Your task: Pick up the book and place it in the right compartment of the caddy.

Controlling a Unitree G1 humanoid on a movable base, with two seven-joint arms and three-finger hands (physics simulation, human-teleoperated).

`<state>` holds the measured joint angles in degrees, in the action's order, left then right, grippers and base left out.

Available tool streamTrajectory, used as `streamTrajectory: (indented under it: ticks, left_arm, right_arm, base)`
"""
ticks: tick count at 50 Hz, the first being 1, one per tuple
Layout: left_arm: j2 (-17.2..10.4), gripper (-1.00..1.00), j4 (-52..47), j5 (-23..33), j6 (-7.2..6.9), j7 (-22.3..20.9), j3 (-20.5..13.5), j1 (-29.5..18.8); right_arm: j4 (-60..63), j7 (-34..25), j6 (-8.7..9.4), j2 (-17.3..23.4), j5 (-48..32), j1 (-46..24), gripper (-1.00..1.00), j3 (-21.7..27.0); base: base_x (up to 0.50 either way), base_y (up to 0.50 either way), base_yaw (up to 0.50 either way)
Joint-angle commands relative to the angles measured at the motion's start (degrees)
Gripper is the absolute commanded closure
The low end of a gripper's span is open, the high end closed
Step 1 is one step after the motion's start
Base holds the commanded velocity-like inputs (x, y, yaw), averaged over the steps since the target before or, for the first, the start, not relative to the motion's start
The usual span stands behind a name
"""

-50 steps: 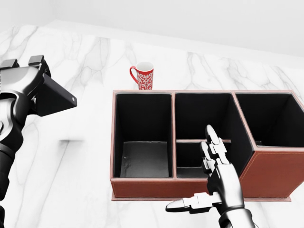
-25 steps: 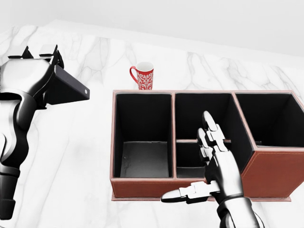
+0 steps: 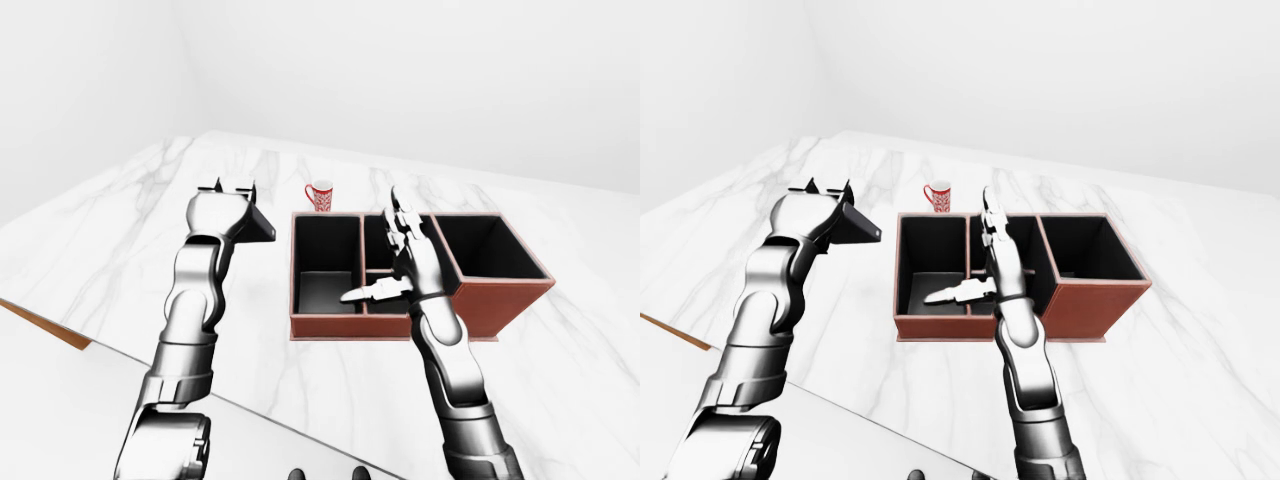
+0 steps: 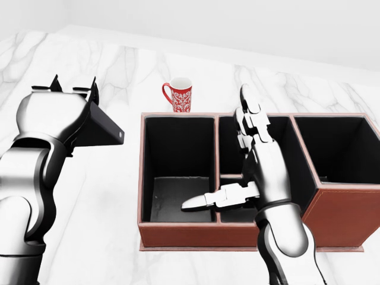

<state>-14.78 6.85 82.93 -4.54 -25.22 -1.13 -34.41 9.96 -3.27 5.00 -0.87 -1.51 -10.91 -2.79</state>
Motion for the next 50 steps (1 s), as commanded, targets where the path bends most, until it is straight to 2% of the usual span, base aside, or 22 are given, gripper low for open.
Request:
streamTrajectory:
  ticks: [1,6,11,22,31,32,42,47,49,50]
  left_arm:
    - [3.2,1.00,-6.0,6.6,1.72,-2.9,0.9,2.0]
    - [4.2,1.00,-7.2,8.8,2.56,-3.9,1.7,3.1]
    - [5.1,1.00,-7.3,10.9,2.77,-4.3,2.2,3.2]
    - [6.9,1.00,-8.2,14.4,2.29,-7.2,3.1,2.0]
    - [7.8,1.00,-9.1,16.1,2.81,-8.1,3.6,1.7]
    - [7.8,1.00,-9.6,16.1,2.97,-8.8,3.6,1.3]
    - [8.1,1.00,-10.6,16.5,3.46,-10.1,3.5,0.9]
    - [8.1,1.00,-11.2,16.6,3.57,-10.5,3.5,1.1]
    - [8.3,1.00,-11.5,16.9,3.43,-10.1,3.7,2.0]
    - [8.3,1.00,-12.4,16.9,3.66,-11.1,3.6,1.8]
  right_arm:
    - [-5.0,1.7,0.00,-0.7,-3.8,-7.2,-1.00,-0.6]
    - [-8.7,2.6,0.00,-1.3,-4.9,-10.7,-1.00,-0.6]
    - [-13.0,3.6,0.00,-2.4,-6.8,-12.9,-1.00,-1.8]
    - [-19.7,5.3,0.00,-4.9,-10.3,-17.0,-1.00,-3.2]
    - [-30.1,6.7,0.00,-6.4,-11.5,-17.0,-1.00,-3.6]
    - [-27.2,6.2,0.00,-6.7,-11.7,-17.6,-1.00,-3.7]
    - [-33.6,7.2,0.00,-7.1,-11.8,-18.3,-1.00,-3.6]
    - [-30.0,6.5,0.00,-7.5,-11.9,-19.3,-1.00,-3.7]
    - [-33.5,7.2,0.00,-7.4,-11.8,-18.9,-1.00,-3.7]
    - [-31.8,6.9,0.00,-7.6,-11.9,-19.4,-1.00,-3.8]
  base:
    - [0.00,0.00,0.00]
    - [0.00,0.00,0.00]
    - [0.00,0.00,0.00]
    - [0.00,0.00,0.00]
    - [0.00,0.00,0.00]
    - [0.00,0.00,0.00]
    - [0.00,0.00,0.00]
    - [0.00,0.00,0.00]
    - [0.00,0.00,0.00]
    - [0.00,0.00,0.00]
